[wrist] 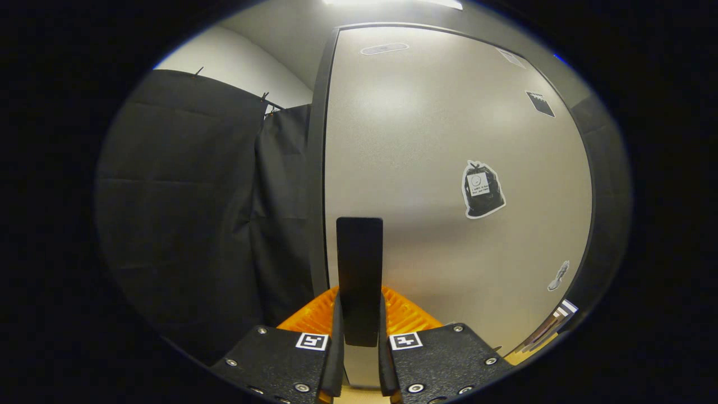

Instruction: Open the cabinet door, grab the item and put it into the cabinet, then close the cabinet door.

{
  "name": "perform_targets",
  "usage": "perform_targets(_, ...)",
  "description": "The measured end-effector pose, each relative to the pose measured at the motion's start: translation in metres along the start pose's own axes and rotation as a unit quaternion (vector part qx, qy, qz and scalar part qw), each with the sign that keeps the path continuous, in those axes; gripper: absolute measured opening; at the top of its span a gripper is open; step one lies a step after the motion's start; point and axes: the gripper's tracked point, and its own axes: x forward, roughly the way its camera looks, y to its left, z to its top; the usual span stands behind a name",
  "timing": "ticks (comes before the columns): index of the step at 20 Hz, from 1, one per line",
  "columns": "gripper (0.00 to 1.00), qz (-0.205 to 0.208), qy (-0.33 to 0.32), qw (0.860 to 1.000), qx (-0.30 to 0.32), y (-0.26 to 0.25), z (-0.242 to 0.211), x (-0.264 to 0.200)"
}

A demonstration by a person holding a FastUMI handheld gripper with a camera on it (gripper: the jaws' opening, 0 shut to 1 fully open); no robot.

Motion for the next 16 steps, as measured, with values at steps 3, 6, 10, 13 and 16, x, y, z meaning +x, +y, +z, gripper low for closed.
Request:
perform_targets(3,0.26,0.003,0.003,1.0,0.002,0.0,0.0,-0.003)
perform_targets(6,0.26,0.002,0.007,1.0,0.003,0.0,0.0,-0.009)
perform_targets(10,0.26,0.01,0.009,1.0,0.006,0.003,0.002,-0.026)
perform_targets(13,0.26,0.013,0.009,1.0,0.006,0.007,0.005,-0.041)
perform_targets(16,0.26,0.015,0.015,1.0,0.005,0.005,0.007,-0.061)
